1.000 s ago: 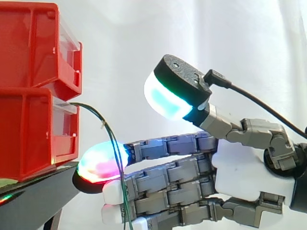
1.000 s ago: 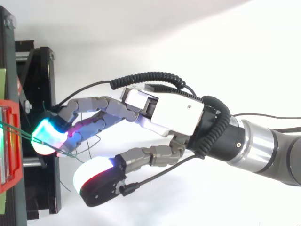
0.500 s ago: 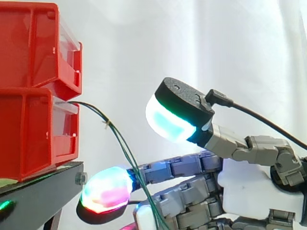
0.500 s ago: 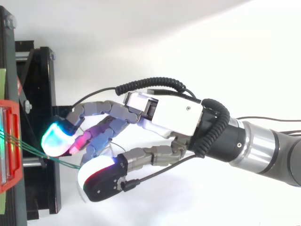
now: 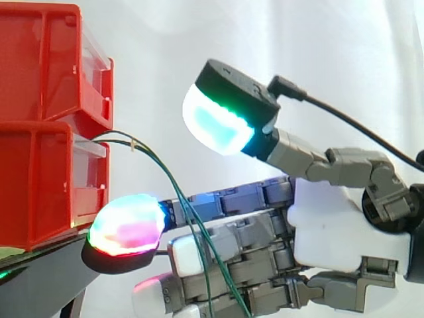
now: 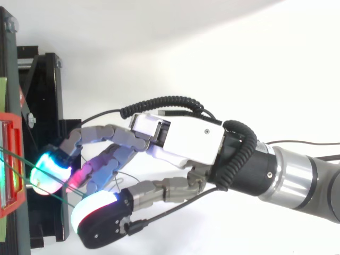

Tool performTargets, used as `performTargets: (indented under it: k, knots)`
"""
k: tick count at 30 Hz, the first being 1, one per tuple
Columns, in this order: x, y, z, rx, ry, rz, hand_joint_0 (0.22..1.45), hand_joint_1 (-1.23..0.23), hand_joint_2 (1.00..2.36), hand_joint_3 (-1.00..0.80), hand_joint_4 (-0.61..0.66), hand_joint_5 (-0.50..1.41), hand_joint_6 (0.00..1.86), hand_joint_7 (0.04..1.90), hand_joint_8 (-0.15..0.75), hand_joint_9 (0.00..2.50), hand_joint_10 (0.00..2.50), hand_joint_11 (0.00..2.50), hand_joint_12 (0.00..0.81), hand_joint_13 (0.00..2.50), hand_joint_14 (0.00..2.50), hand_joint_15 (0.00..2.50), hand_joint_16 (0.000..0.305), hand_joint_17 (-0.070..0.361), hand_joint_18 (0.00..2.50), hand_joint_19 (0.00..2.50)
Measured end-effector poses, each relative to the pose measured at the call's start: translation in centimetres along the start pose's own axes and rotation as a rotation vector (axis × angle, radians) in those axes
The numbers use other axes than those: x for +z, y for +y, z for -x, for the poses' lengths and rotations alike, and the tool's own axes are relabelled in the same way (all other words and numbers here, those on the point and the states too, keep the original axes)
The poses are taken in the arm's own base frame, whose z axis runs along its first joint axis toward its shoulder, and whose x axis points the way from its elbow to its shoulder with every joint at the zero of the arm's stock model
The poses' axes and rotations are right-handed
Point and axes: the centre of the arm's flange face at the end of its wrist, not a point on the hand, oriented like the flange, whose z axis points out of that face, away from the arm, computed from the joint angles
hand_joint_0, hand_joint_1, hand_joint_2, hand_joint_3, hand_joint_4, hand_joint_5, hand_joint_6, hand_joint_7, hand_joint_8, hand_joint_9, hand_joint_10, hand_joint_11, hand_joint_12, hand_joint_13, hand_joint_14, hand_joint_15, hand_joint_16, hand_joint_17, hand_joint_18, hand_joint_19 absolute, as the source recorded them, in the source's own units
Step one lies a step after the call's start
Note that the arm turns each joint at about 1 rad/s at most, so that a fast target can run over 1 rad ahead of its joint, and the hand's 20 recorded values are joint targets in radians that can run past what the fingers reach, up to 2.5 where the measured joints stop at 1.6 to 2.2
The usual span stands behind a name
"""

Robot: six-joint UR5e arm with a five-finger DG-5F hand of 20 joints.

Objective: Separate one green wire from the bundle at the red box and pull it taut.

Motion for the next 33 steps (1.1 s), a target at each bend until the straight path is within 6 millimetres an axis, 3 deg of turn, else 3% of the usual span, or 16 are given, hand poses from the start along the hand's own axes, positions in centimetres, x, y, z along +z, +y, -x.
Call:
performTargets:
  k: [6, 14, 20, 33]
  knots:
    - [-0.3, 0.6, -0.9, 0.061, 0.017, -0.047, 0.51, -0.59, 1.0, -0.5, 0.27, -0.18, 0.5, 0.79, 0.292, 0.99, 0.01, 0.52, 0.378, 0.83, 0.01, 0.35, 0.054, 0.122, 0.72, 0.42]
    - [-1.1, 0.6, -2.3, 0.145, 0.035, -0.075, 0.55, -0.67, 1.0, -0.5, 0.29, -0.14, 0.5, 1.06, 0.289, 0.98, 0.02, 0.54, 0.364, 0.82, 0.01, 0.36, 0.051, 0.114, 0.7, 0.45]
    - [-1.5, 0.6, -2.8, 0.189, 0.042, -0.094, 0.56, -0.68, 1.0, -0.49, 0.27, -0.13, 0.5, 1.13, 0.282, 0.98, 0.02, 0.54, 0.36, 0.82, 0.01, 0.37, 0.05, 0.113, 0.7, 0.46]
    - [-2.3, 1.3, -0.5, 0.261, 0.016, -0.201, 0.58, -0.64, 1.0, -0.44, 0.25, -0.11, 0.5, 1.21, 0.287, 1.01, 0.02, 0.57, 0.349, 0.84, 0.01, 0.39, 0.049, 0.11, 0.72, 0.46]
